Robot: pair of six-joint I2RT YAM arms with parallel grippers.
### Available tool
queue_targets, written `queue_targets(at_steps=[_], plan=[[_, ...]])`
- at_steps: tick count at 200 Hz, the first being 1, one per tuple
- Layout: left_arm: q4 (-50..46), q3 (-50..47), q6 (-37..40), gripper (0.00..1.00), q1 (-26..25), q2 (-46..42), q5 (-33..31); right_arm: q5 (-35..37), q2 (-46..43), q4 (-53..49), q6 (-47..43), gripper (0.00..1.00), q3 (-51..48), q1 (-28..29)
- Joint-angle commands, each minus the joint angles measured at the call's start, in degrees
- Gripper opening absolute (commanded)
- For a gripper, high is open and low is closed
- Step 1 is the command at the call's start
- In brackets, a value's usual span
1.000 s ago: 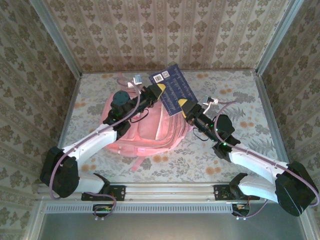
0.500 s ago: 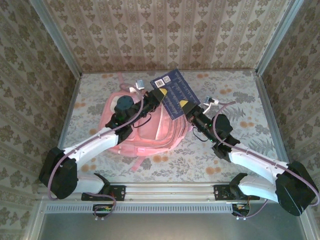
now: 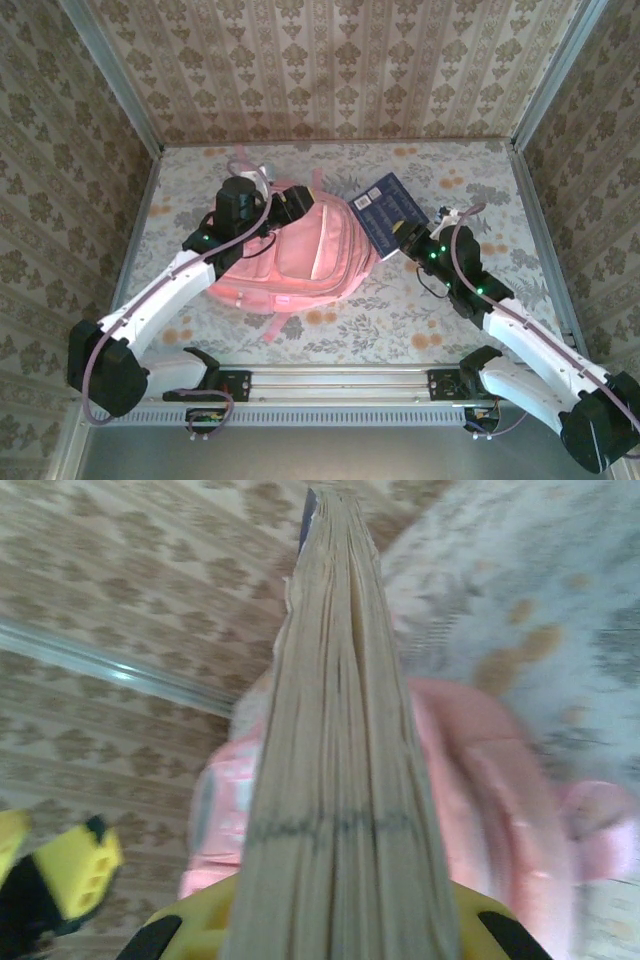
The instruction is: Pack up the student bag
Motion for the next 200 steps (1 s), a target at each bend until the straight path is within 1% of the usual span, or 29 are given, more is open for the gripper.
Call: queue_targets(at_steps=[1, 21, 36, 60, 84, 114, 149, 178, 200], plan=[[-9.8, 4.5, 8.1, 0.60, 0.1, 3.5, 5.5, -5.2, -2.0, -7.6, -5.1, 0.00, 1.9, -2.8], [-13.9, 8.2, 11.3, 0.60, -0.1, 9.2, 9.2, -6.7, -2.5, -9.6, -6.7, 0.00, 1.5, -4.1], [-16.7, 10.7, 13.7, 0.59, -0.1, 13.1, 10.4, -8.5, -2.1, -9.9, -7.7, 0.00, 1.4, -4.4], [-21.0, 14.5, 17.4, 0.56, -0.2, 18.7, 10.9, -9.5, -2.1, -11.9, -8.6, 0.00, 1.6, -4.5], [-22.8, 16.7, 18.8, 0.53, -0.2, 22.8, 10.9, -9.7, -3.5, -12.3, -9.1, 0.00, 1.0, -4.5], [-22.4, 16.6, 18.9, 0.50, -0.4, 25.0, 10.9, -10.0, -4.2, -13.7, -10.2, 0.00, 0.9, -4.5], [-19.8, 14.7, 17.0, 0.40, -1.1, 25.6, 12.6, -10.1, -4.9, -13.7, -9.6, 0.00, 0.6, -4.9], [-19.1, 13.7, 16.8, 0.38, -1.7, 26.1, 12.4, -10.8, -4.8, -13.7, -9.2, 0.00, 1.4, -5.2], [-19.0, 13.2, 17.0, 0.38, -1.7, 26.7, 12.3, -11.1, -4.9, -13.5, -8.7, 0.00, 1.4, -5.4]])
